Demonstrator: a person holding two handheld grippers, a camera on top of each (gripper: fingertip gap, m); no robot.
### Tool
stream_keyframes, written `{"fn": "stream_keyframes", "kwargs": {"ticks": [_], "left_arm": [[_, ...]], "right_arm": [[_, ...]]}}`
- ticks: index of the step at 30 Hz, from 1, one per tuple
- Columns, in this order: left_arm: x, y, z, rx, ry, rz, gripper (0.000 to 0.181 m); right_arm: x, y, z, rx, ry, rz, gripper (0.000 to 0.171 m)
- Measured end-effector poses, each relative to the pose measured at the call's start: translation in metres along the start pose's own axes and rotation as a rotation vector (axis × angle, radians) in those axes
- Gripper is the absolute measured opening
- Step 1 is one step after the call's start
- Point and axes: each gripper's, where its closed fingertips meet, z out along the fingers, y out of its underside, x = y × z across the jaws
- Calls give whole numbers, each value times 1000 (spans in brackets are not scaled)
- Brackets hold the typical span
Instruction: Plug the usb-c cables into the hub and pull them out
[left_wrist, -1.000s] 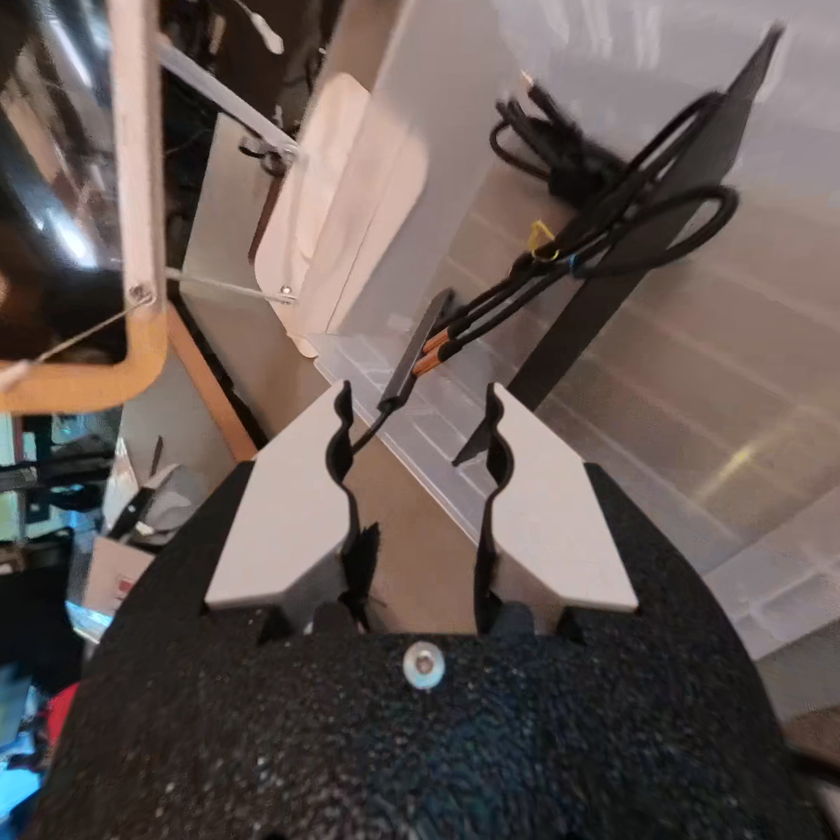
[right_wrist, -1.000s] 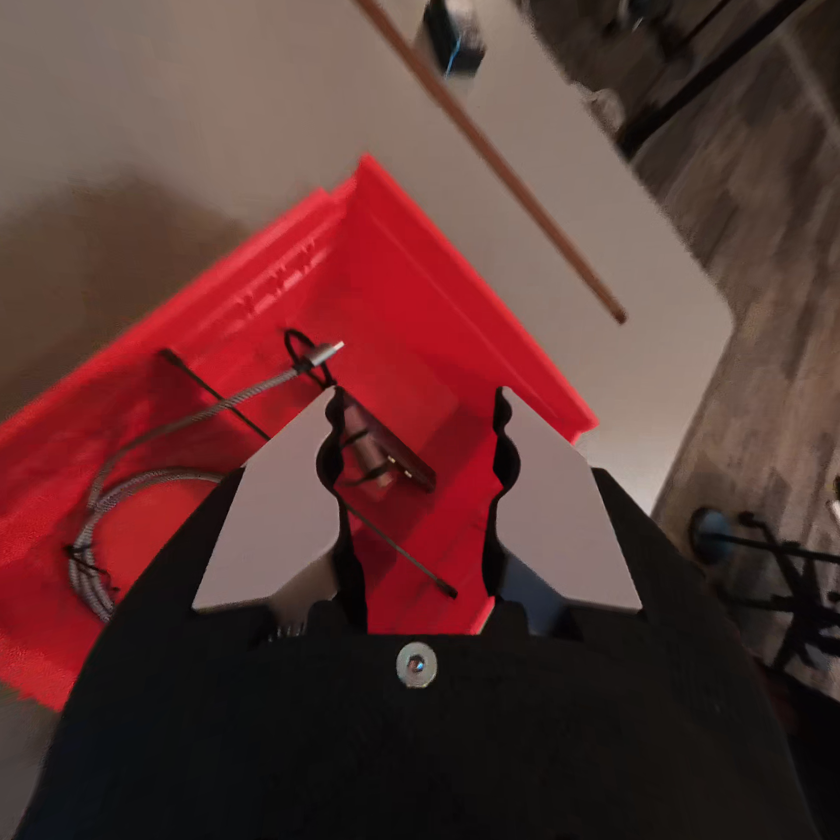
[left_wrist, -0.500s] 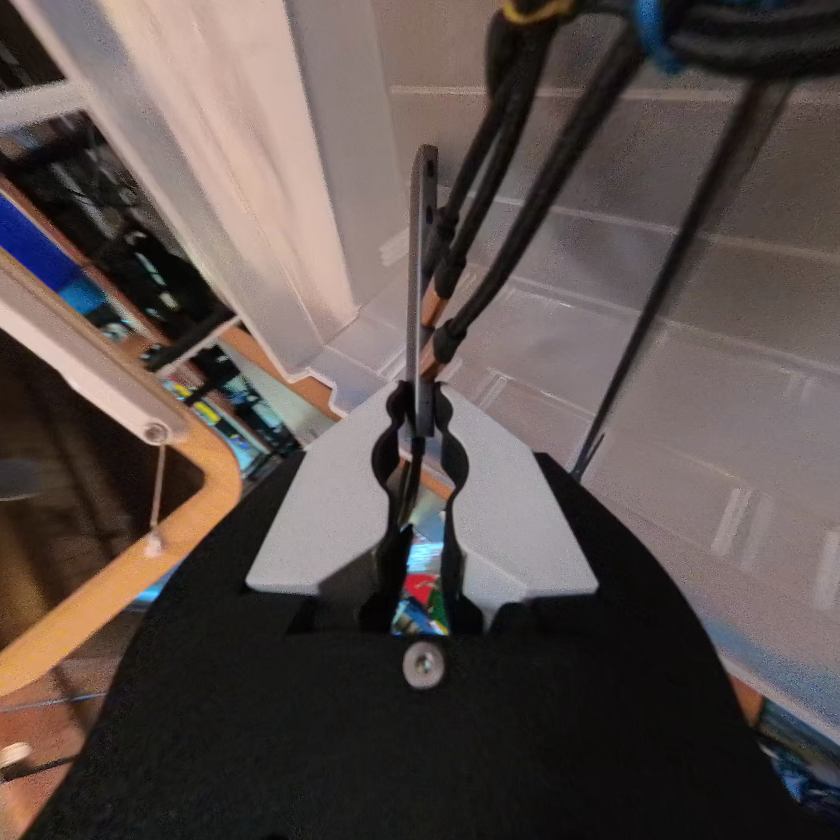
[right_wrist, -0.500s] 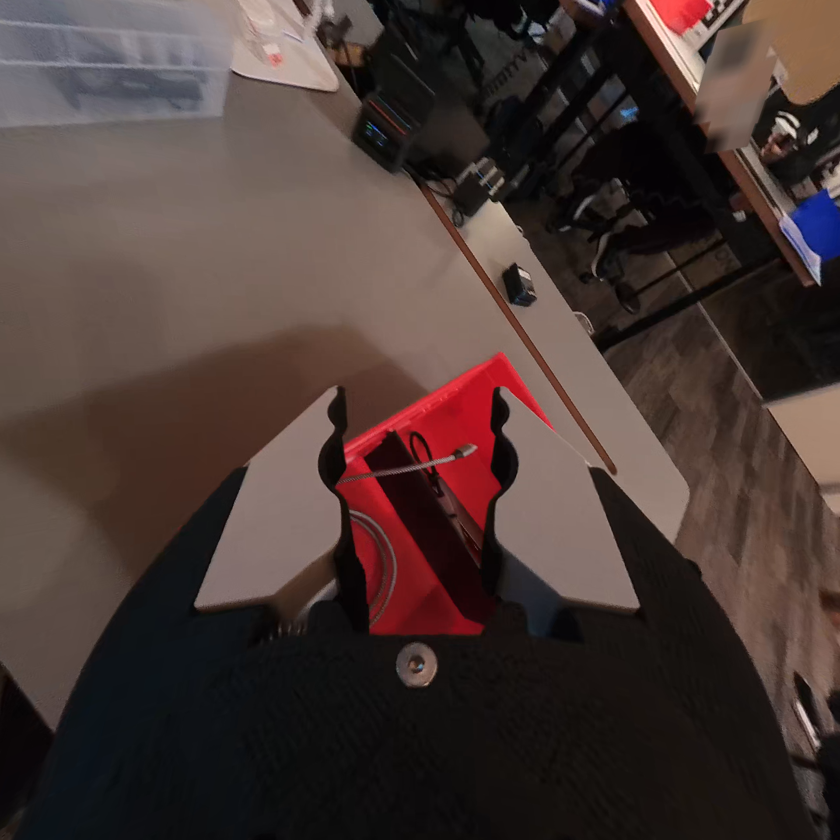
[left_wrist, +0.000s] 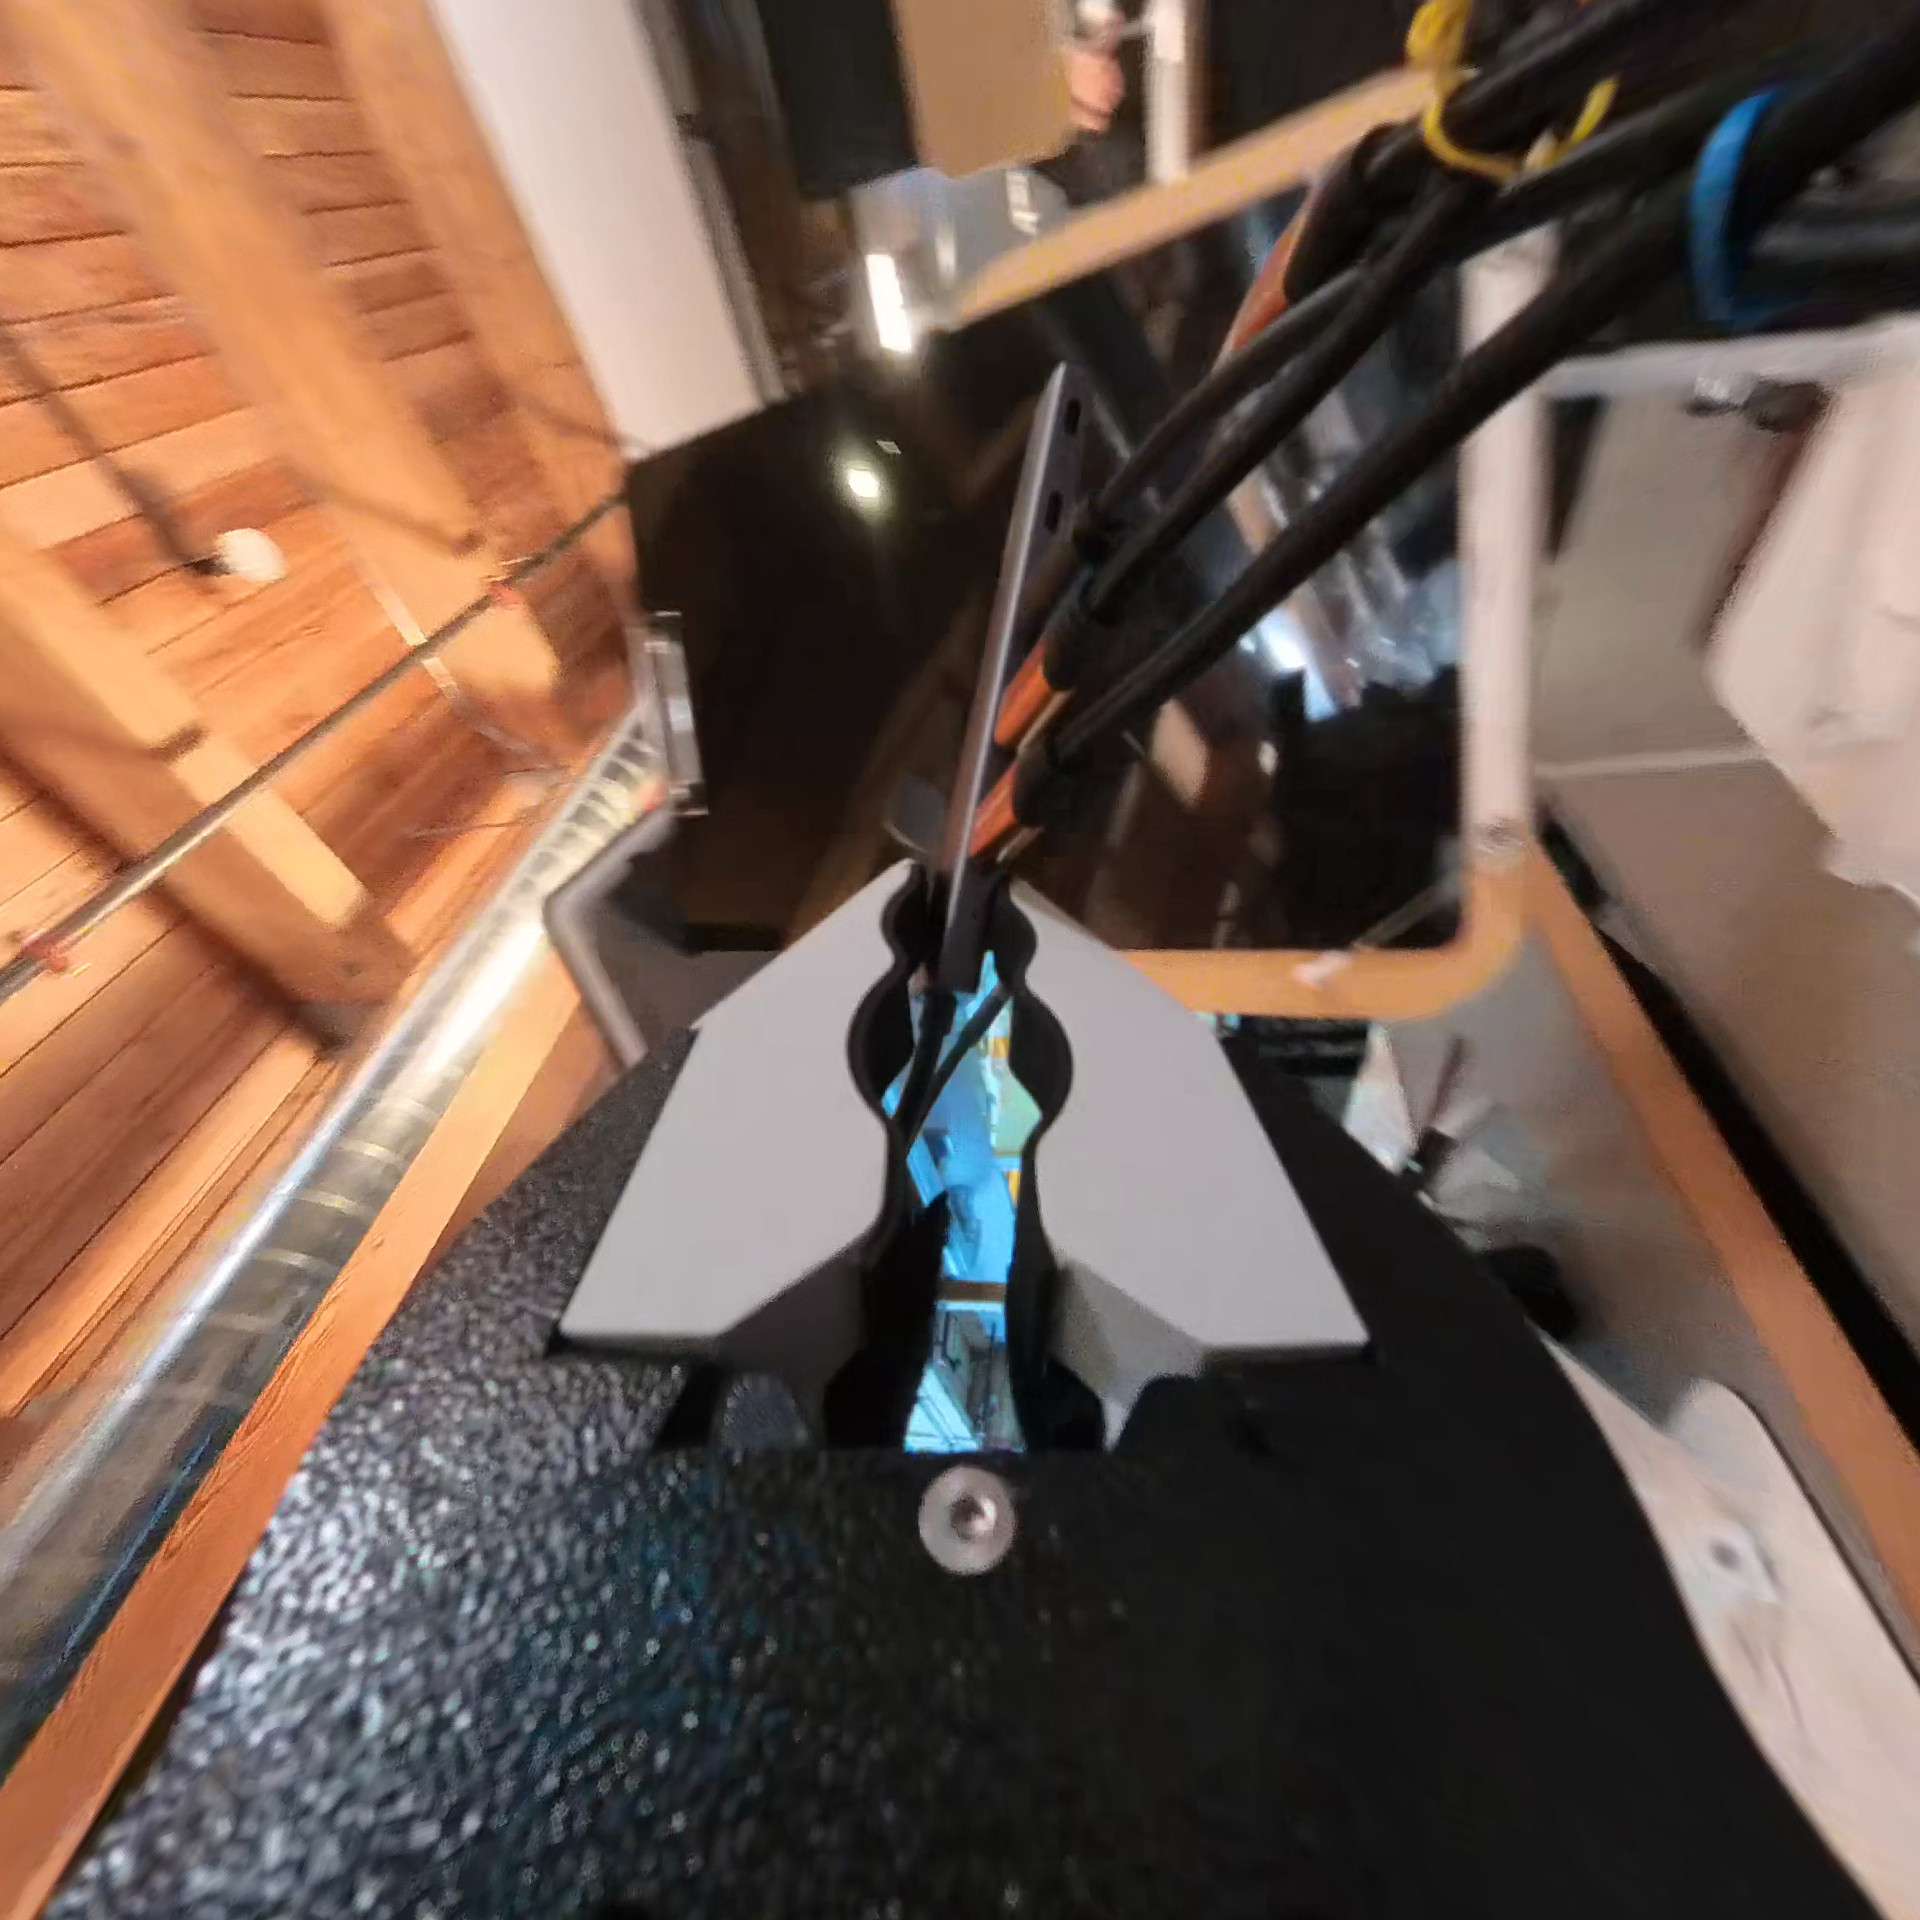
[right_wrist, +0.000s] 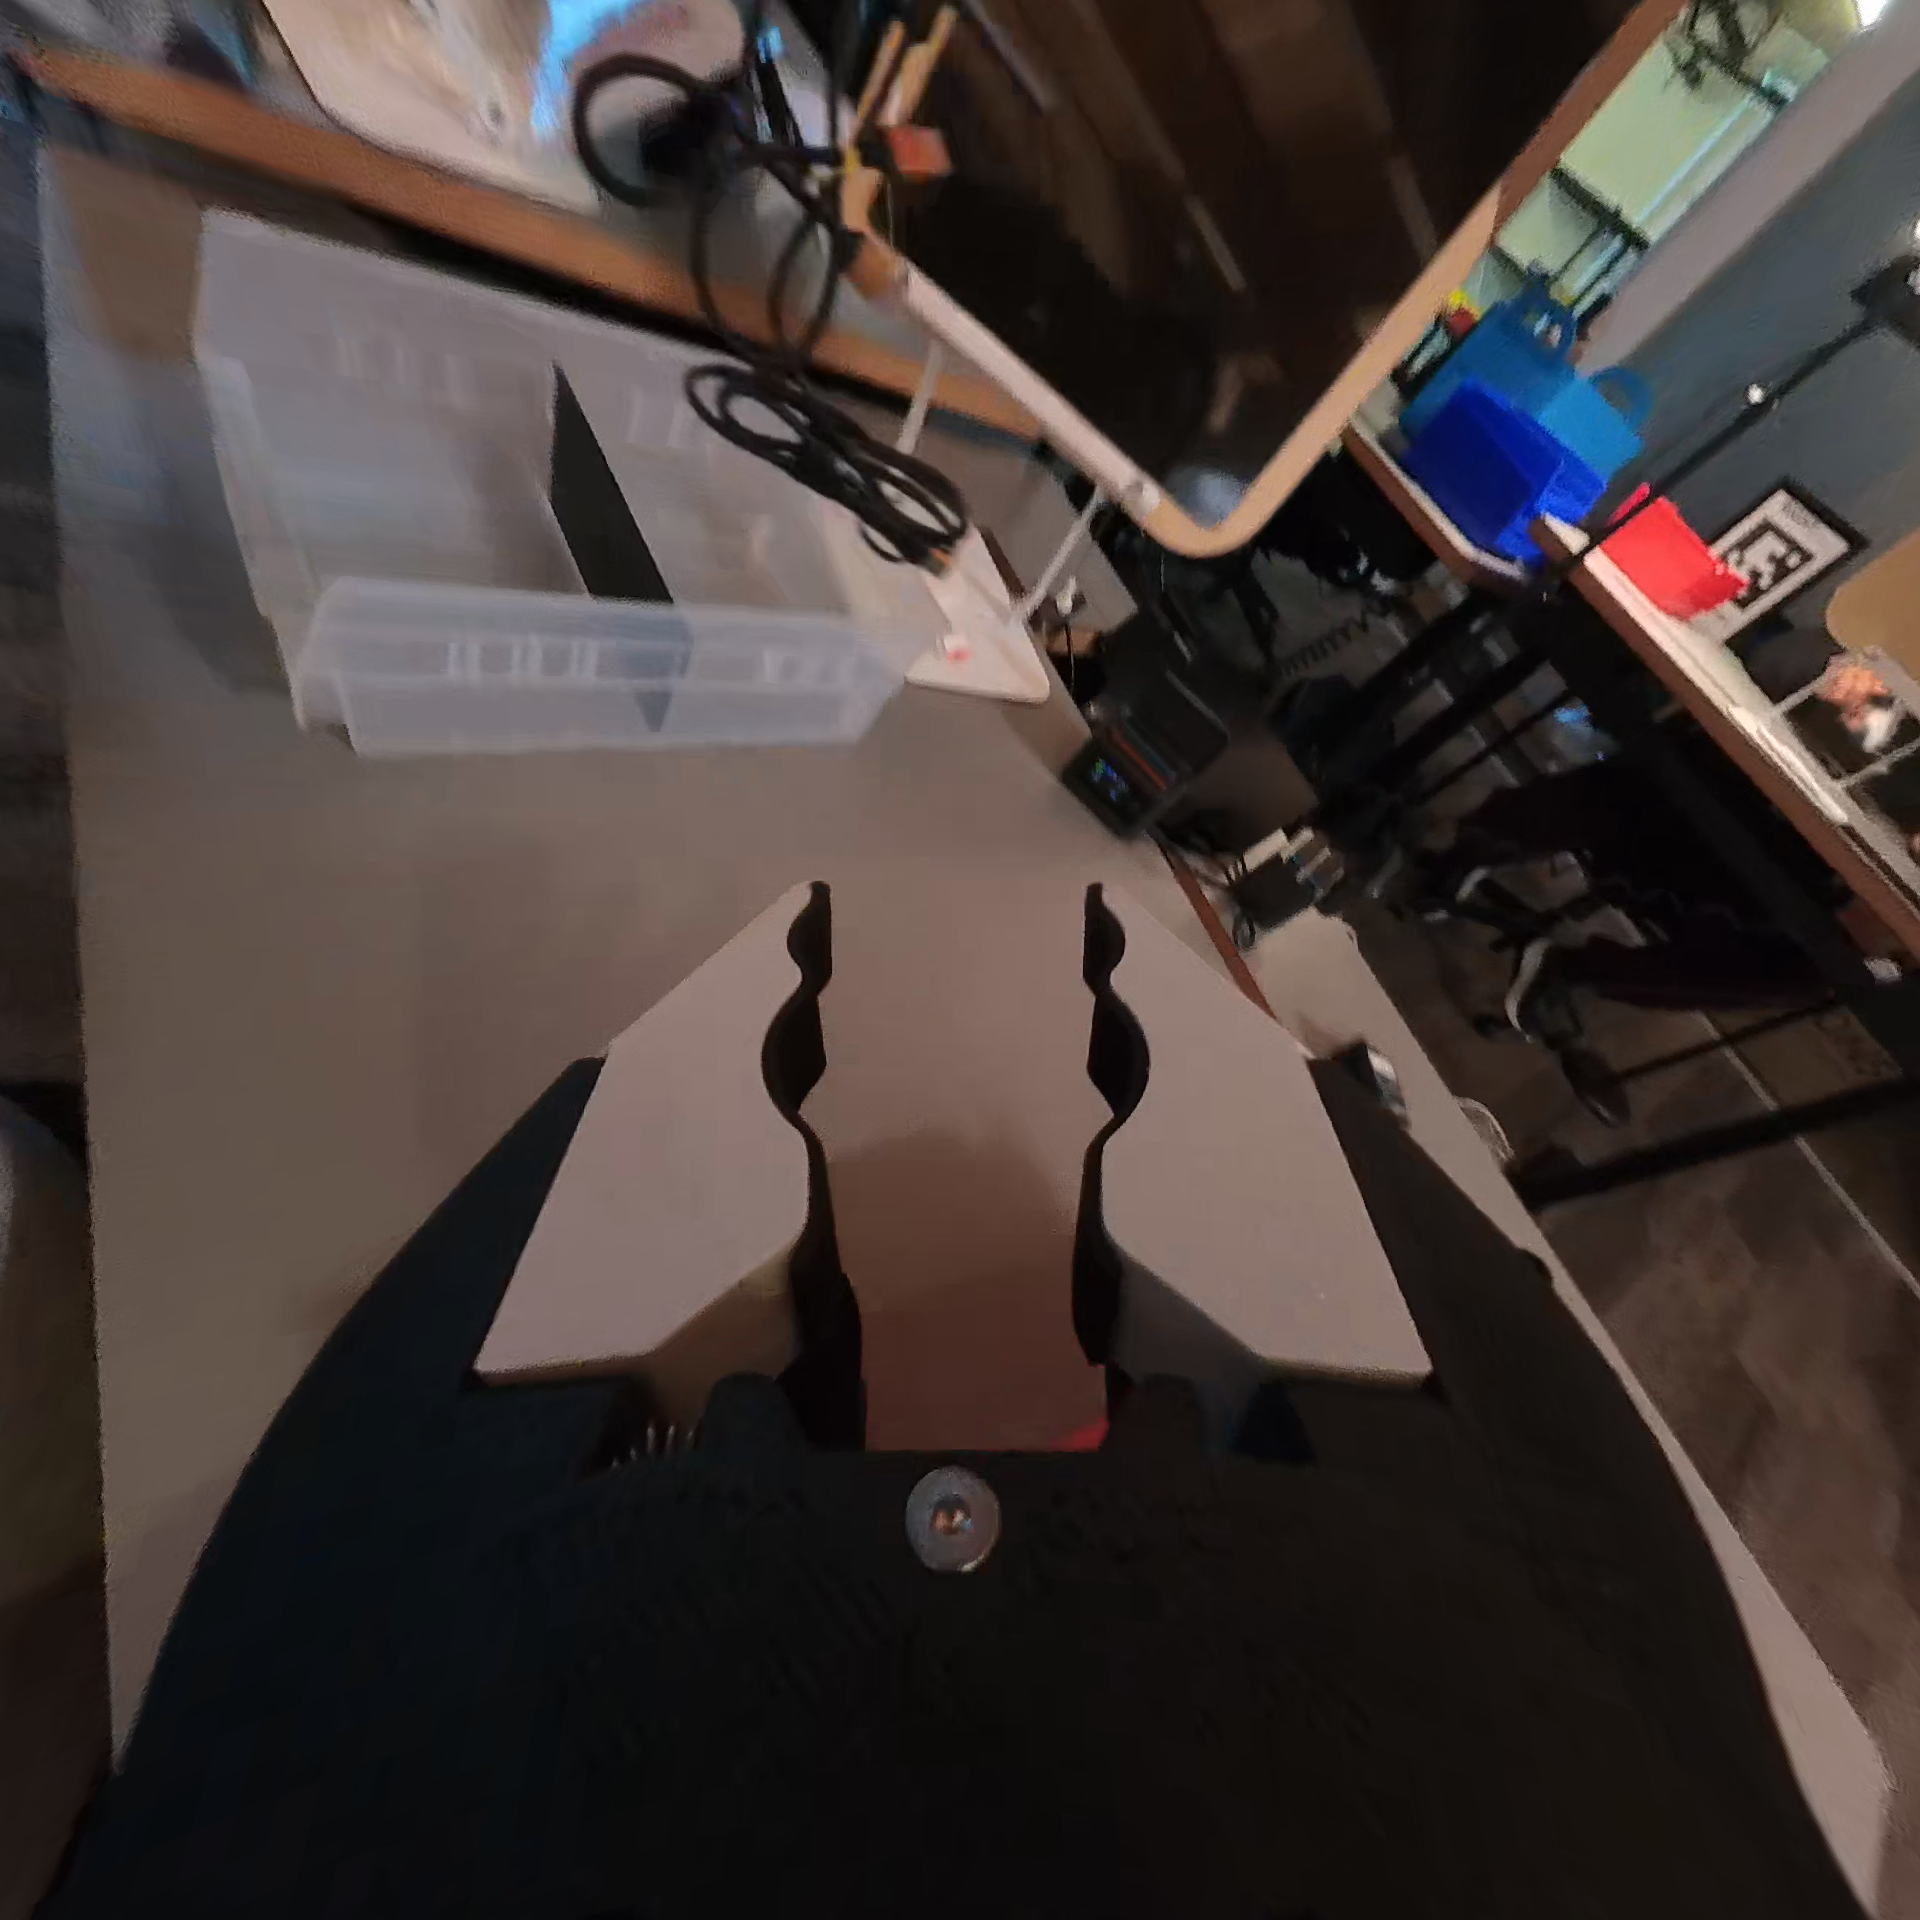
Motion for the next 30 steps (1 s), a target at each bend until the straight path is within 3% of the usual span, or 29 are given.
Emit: {"fn": "stream_keyframes", "kwargs": {"ticks": [5, 9, 15, 18, 25, 30], "left_arm": [[-114, -41, -22, 117, -214, -160, 8], [-150, -101, -52, 266, -346, -154, 8], [-125, -163, -95, 381, -523, 46, 7], [-100, -175, -108, 436, -532, 94, 7], [-50, -228, -136, 554, -542, 188, 8], [-37, -245, -143, 581, -511, 97, 7]], "right_arm": [[0, -51, -2, 218, -51, 90, 48], [23, -92, -22, 450, -31, 218, 48], [71, -92, -76, 646, 113, 355, 51], [70, -75, -86, 661, 51, 462, 46], [7, -52, -21, 481, -404, 752, 52], [-17, -40, 14, 429, -512, 869, 51]]}}
